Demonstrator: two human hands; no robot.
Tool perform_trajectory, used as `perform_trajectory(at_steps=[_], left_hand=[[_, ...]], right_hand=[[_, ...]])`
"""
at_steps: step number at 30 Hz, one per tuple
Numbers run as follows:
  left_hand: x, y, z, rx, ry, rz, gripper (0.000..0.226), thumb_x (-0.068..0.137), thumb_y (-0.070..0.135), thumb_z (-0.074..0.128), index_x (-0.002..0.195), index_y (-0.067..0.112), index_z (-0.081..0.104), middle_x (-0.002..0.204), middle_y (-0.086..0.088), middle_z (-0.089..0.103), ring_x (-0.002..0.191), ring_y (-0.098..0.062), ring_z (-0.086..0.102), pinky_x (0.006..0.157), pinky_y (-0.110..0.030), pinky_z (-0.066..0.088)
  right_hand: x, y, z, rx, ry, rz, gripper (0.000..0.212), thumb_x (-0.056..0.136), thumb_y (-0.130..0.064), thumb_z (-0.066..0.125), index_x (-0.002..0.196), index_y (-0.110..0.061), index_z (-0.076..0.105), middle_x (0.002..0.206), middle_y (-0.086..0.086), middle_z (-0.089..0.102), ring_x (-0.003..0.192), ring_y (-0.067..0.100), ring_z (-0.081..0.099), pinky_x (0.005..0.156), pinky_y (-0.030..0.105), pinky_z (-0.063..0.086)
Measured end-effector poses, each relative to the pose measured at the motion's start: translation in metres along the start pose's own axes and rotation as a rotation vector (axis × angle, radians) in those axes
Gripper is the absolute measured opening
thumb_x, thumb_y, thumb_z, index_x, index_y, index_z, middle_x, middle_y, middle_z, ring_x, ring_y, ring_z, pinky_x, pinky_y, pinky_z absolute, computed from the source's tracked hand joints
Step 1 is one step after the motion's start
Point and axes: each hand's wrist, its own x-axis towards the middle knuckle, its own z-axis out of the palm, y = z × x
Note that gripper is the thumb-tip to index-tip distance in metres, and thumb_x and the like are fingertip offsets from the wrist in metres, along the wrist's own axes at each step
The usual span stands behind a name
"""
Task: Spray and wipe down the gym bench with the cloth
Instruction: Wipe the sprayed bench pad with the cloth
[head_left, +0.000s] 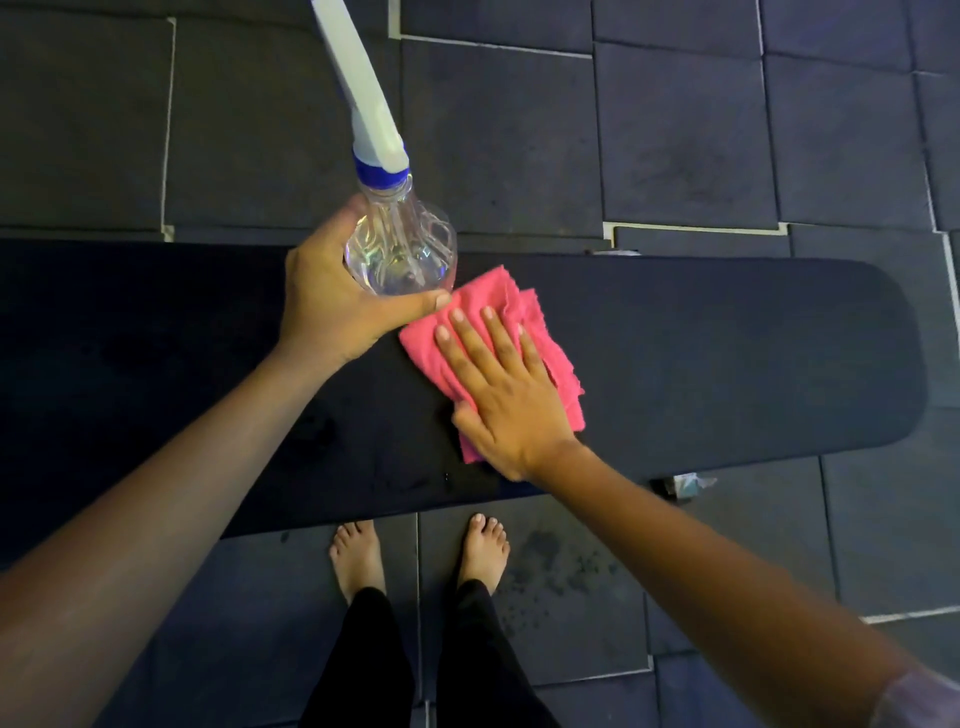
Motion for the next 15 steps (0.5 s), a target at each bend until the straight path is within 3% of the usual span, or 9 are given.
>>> perform_trajectory(at_steps=[4,9,15], left_hand=[[-0.01,-0.003,-0.004,0.01,-0.002,-0.028,0.076,0.052,0.044,0.092,0.118,0.019,0.062,0.108,0.004,0.071,0.1,-0.012,0.068,0.088,-0.039,0.056],[-0.017,-0.003,-0.001,-0.007,0.015,-0.018,0.075,0.053,0.044,0.092,0.116,0.018,0.062,0.106,0.006,0.071,0.099,-0.01,0.068,0.087,-0.04,0.056],[-0.022,-0.002,0.008,-0.051,0.007,-0.03,0.082,0.051,0.047,0.092,0.121,0.016,0.06,0.11,0.003,0.071,0.103,-0.012,0.067,0.089,-0.041,0.056]], right_hand=[[-0.01,-0.002,0.007,0.021,0.038,0.11,0.069,0.091,-0.045,0.016,0.157,-0.024,0.007,0.166,-0.002,0.001,0.152,0.023,-0.007,0.123,0.046,-0.002],[0.033,-0.007,-0.001,0.032,0.109,0.26,0.072,0.092,-0.049,0.006,0.157,-0.019,-0.001,0.166,0.003,-0.004,0.152,0.025,-0.011,0.122,0.045,-0.01],[0.005,-0.004,0.0,0.077,0.069,0.17,0.071,0.093,-0.044,0.015,0.157,-0.016,0.003,0.166,0.004,-0.003,0.152,0.025,-0.01,0.123,0.046,-0.004]])
